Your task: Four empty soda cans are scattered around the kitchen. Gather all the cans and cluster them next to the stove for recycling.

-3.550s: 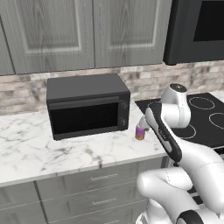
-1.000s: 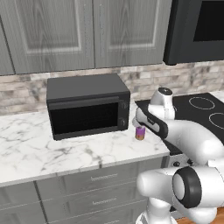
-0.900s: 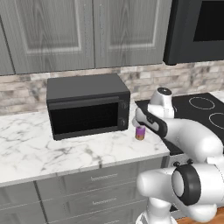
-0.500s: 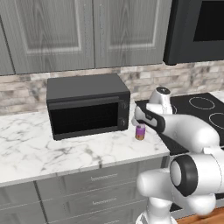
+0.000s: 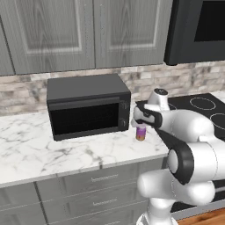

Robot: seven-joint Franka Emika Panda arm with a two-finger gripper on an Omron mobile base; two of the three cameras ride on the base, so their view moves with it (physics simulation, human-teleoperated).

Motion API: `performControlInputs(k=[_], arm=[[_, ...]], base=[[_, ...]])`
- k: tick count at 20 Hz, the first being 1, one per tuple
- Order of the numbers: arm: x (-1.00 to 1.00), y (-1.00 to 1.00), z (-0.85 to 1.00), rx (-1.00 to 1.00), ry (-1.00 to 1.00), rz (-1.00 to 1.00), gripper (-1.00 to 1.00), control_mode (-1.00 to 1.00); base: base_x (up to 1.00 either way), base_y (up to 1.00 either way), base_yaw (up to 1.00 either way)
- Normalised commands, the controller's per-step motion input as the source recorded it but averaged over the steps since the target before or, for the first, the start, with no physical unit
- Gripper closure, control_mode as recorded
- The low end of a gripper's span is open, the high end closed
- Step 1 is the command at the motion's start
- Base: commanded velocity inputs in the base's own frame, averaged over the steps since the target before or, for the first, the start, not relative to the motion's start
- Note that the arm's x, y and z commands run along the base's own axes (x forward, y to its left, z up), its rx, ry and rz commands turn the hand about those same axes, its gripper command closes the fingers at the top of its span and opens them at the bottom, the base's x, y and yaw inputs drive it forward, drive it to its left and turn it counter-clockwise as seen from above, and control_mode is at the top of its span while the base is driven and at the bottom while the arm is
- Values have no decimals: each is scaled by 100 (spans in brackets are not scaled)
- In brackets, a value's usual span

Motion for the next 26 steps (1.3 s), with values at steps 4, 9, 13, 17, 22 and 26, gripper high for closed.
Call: performControlInputs(k=[4,9,13,17,22,26], arm=[[18,-1,-10,0,3,0,-100,-100],[14,-3,-8,0,1,0,-100,-100],[14,-1,-12,0,2,0,-100,-100],[14,0,-12,0,2,0,-100,-100],[11,0,-11,0,2,0,-100,-100],[9,0,-10,0,1,0,-100,-100]], base=[[0,0,0],[0,0,0],[0,0,0],[0,0,0],[0,0,0],[0,0,0]])
